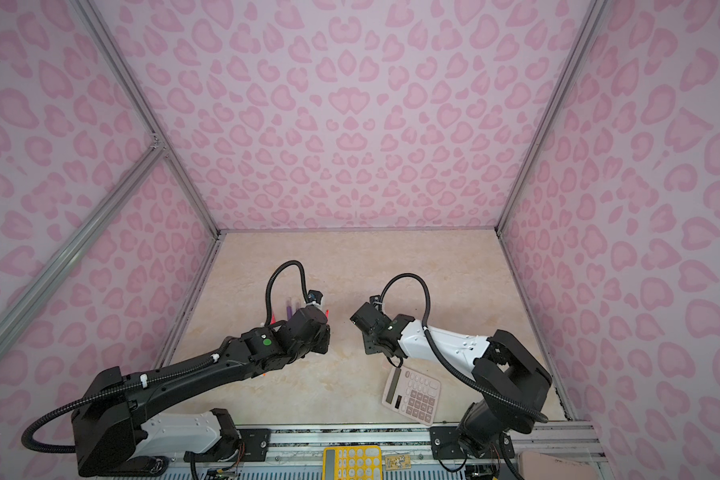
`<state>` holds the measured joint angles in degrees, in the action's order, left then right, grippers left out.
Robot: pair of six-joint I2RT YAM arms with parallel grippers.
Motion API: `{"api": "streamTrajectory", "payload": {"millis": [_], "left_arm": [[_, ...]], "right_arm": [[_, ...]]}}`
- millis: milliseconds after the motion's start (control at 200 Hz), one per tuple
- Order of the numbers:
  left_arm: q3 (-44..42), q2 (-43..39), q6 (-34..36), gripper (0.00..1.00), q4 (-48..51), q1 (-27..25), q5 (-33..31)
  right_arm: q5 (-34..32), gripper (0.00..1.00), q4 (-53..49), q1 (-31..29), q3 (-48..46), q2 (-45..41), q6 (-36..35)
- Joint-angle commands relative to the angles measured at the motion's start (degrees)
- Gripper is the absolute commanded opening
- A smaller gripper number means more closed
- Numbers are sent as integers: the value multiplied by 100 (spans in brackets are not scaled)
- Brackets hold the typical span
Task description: Insert the pens into the pen caps
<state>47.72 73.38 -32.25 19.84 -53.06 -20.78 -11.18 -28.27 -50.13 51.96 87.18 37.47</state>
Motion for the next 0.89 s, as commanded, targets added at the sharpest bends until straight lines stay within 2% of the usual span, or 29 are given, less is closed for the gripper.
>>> {"api": "streamTrajectory", "payload": {"millis": [0,445,890], "left_arm": [[68,9,-27,3,-29,6,-5],[33,-92,-45,3,-42,6,3],[35,-106,-38,3,-41,6,3]], "right_arm": [[31,56,-197,1,-173,-109,205],[628,56,60,-4,-758,-153,436],[841,42,137,-169,-648,175,420]]}}
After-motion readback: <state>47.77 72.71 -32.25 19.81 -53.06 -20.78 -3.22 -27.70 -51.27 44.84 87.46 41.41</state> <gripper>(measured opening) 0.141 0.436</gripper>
